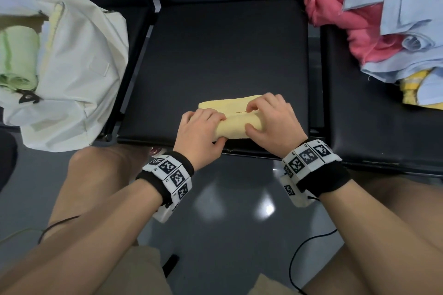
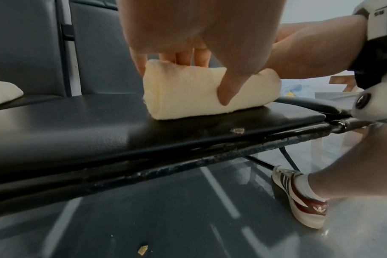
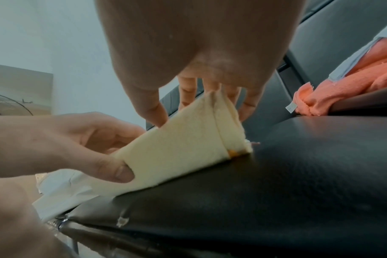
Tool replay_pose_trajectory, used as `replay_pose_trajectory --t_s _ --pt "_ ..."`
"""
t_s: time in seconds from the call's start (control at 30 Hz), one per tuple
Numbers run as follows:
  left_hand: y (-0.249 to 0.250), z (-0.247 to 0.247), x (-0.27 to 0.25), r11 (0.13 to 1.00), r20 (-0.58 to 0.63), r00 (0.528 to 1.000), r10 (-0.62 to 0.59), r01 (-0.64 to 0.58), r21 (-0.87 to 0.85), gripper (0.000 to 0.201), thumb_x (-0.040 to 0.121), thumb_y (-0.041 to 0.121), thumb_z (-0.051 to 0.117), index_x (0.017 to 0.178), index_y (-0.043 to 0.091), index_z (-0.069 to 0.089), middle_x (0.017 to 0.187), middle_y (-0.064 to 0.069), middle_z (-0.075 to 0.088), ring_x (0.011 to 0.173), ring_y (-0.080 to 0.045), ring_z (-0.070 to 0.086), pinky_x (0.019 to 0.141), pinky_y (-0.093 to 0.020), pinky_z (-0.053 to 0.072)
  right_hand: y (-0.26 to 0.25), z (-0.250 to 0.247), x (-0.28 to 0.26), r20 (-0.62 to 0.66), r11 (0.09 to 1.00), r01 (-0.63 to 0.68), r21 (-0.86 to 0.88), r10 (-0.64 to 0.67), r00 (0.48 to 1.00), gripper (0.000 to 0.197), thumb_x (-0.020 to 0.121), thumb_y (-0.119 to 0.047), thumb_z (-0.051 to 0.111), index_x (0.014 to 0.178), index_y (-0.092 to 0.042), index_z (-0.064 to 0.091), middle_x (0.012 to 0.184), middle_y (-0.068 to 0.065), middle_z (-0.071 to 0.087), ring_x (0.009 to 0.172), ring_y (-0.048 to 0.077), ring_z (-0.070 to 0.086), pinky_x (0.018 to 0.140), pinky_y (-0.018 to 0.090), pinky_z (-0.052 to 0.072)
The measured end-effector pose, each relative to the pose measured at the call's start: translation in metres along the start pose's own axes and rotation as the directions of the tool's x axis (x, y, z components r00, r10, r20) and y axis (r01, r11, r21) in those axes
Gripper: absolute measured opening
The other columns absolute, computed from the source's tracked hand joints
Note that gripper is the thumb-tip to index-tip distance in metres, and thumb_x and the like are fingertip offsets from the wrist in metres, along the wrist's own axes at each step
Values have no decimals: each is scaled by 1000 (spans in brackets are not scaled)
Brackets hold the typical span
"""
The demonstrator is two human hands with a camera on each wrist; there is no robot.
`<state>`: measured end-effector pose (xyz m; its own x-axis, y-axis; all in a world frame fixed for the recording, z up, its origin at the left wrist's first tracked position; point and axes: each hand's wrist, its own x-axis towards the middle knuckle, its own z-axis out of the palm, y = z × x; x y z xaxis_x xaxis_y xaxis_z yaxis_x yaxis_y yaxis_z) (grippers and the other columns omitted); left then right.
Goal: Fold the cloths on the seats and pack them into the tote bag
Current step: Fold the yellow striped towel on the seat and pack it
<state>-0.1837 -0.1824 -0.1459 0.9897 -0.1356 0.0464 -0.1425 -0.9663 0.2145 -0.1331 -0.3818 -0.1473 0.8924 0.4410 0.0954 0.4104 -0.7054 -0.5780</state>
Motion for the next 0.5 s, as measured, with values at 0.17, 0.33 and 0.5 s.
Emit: replay_pose_trajectory --t_s 0.17,0.33,0.5 --pt "0 -9 2 996 138 986 -92 94 -8 52 79 50 47 120 24 63 117 9 64 114 -16 53 103 -36 27 2 -3 -2 99 998 52 26 -55 994 47 70 -48 50 109 -23 59 109 -9 52 97 17 48 83 38 41" --pt "-3 -11 3 992 179 976 -125 126 8 59 75 58 36 114 24 63 107 8 60 105 -18 54 100 -37 31 0 0 -2 135 1000 7 -1 -7 991 42 76 -28 64 117 -21 60 113 -4 55 99 20 52 86 42 45" --pt "-2 -8 -11 999 -102 995 -2 -3 -50 49 75 43 61 116 17 57 119 1 53 109 -22 51 96 -41 38 -2 -7 2 157 993 -115 -12 116 981 38 83 -35 59 117 -20 63 105 -2 59 96 20 55 87 34 41"
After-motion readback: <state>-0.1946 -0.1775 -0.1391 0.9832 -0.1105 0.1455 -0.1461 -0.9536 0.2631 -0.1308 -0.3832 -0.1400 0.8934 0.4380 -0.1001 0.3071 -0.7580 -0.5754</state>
